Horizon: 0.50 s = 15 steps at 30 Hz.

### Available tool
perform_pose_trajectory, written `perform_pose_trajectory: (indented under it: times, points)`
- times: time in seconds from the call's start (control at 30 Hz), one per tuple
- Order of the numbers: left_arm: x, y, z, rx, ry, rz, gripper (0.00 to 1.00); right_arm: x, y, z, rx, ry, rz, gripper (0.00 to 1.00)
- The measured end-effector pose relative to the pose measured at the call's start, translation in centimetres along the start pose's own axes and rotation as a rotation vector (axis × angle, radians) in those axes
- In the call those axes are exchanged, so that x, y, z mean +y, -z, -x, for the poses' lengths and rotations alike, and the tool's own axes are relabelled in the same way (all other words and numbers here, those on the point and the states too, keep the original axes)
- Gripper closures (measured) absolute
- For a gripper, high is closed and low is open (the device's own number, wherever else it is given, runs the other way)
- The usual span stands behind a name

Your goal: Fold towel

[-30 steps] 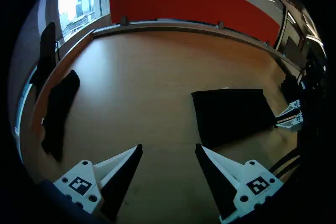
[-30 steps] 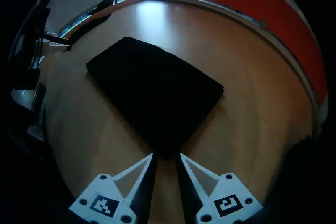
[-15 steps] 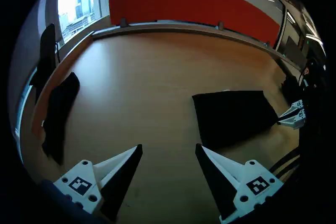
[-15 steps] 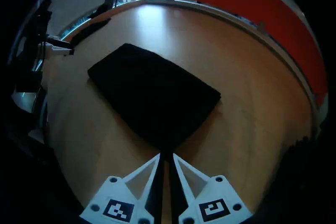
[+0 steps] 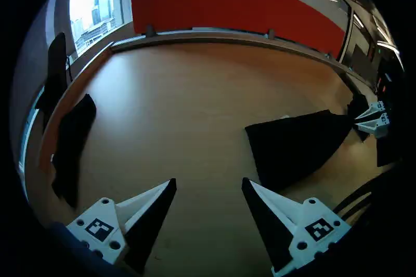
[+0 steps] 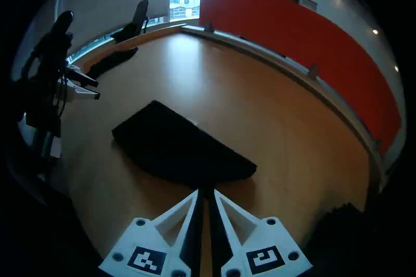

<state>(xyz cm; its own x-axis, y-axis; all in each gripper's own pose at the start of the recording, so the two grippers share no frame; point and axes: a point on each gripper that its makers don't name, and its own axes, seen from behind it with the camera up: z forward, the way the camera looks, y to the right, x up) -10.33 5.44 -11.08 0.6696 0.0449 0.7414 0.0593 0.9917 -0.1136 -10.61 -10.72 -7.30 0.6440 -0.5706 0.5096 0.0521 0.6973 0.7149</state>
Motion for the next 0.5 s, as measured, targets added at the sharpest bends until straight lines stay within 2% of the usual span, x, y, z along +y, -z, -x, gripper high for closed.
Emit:
perform_pose_trajectory:
  times: [0.2,0.5]
  points:
    - [0.1,0.0,-0.3,0.005,0.001,0.002,0.07,1.0,1.2,-1.6,0.022,0.038,0.027,0.93]
    - [0.0,0.1,-0.3,0.005,-0.001,0.005,0.06,2.3,2.9,-2.5,0.033,0.090,0.080,0.94]
